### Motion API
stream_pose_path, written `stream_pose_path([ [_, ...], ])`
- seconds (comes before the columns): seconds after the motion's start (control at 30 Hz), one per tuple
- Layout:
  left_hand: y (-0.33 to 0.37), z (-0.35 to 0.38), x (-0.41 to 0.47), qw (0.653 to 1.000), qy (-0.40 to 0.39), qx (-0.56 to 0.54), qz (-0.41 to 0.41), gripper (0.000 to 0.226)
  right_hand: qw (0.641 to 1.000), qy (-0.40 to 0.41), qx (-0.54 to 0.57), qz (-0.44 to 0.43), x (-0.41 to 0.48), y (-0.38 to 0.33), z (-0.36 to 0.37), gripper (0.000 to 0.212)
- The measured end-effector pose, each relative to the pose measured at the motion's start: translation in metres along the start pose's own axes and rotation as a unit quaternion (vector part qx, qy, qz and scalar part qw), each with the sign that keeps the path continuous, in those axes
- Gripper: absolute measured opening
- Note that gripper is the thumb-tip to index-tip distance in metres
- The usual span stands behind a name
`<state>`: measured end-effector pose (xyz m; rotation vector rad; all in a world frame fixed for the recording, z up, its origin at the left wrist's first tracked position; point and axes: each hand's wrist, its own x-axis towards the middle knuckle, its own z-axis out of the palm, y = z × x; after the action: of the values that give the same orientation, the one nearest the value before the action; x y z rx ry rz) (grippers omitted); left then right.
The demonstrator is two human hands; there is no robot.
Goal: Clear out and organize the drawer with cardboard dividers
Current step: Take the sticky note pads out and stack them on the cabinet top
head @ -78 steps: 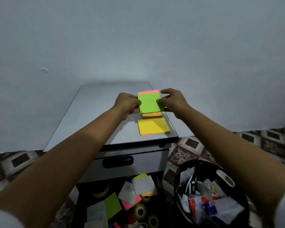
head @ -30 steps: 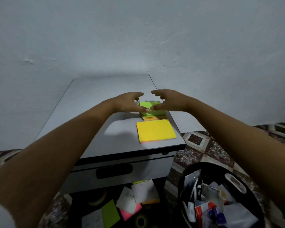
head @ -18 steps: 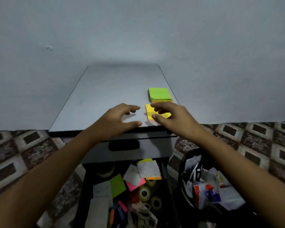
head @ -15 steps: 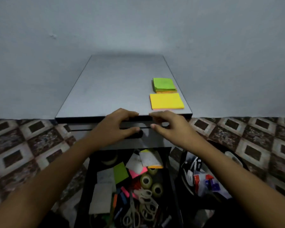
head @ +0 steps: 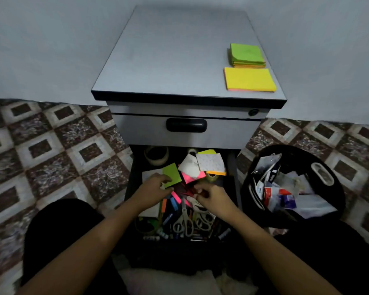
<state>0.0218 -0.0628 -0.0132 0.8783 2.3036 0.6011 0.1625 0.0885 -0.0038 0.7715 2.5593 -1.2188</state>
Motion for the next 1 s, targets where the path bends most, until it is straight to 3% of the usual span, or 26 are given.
stream_pose_path([
  [0.2,-0.020,0.021,0.034,0.998,-0.009,0.063,-0.018,0.056,0.997,0.004,0.006,0.075,0.031,0.019,0.024,0.034],
  [0.4,-0.026,0.022,0.067,0.987,-0.027,0.159,-0.003,0.069,0.987,0.103,0.038,0.115,0.069,0.026,0.036,0.029],
  [0.7,-0.037,0.027,0.092,0.974,-0.073,0.208,-0.045,0.101,0.966,0.114,0.056,0.224,0.114,0.024,0.041,0.061],
  [0.77,-0.039,0.029,0.094,0.974,-0.080,0.203,-0.056,0.102,0.961,0.132,0.065,0.236,0.121,0.024,0.044,0.071],
  [1.0,-0.036,0.041,0.090,0.960,-0.075,0.262,-0.065,0.092,0.925,0.180,0.128,0.308,0.133,0.016,0.045,0.076],
])
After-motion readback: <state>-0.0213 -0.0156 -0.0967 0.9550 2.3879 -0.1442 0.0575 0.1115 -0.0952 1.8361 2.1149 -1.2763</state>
